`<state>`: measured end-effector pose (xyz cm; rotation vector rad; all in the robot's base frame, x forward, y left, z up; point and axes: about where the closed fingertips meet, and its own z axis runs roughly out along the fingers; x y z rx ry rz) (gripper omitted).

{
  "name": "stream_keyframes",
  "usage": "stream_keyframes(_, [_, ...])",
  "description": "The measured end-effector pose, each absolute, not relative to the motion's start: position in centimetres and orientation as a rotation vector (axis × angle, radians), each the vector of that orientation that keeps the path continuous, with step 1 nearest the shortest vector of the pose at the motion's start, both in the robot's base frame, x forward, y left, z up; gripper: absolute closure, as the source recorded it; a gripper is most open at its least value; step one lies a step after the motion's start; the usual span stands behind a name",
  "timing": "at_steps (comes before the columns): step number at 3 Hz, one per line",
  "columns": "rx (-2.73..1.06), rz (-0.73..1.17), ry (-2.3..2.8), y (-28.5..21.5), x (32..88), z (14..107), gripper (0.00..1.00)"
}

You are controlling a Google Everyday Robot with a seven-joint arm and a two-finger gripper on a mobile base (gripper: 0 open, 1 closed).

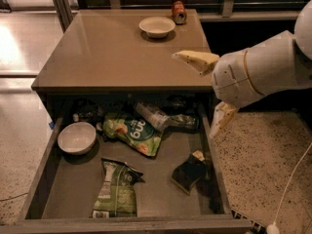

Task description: Pick green jalapeno chip bag from top drawer and place on counter

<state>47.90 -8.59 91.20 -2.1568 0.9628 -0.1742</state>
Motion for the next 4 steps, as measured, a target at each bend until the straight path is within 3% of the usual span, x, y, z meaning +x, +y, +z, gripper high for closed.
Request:
stream_keyframes(2, [-2.108, -0.034, 0.850, -5.9, 46.7, 86.6, 0.00])
stream_keyframes(4, [-2.131, -0.167, 0.781, -5.5, 46.4, 86.9, 0.00])
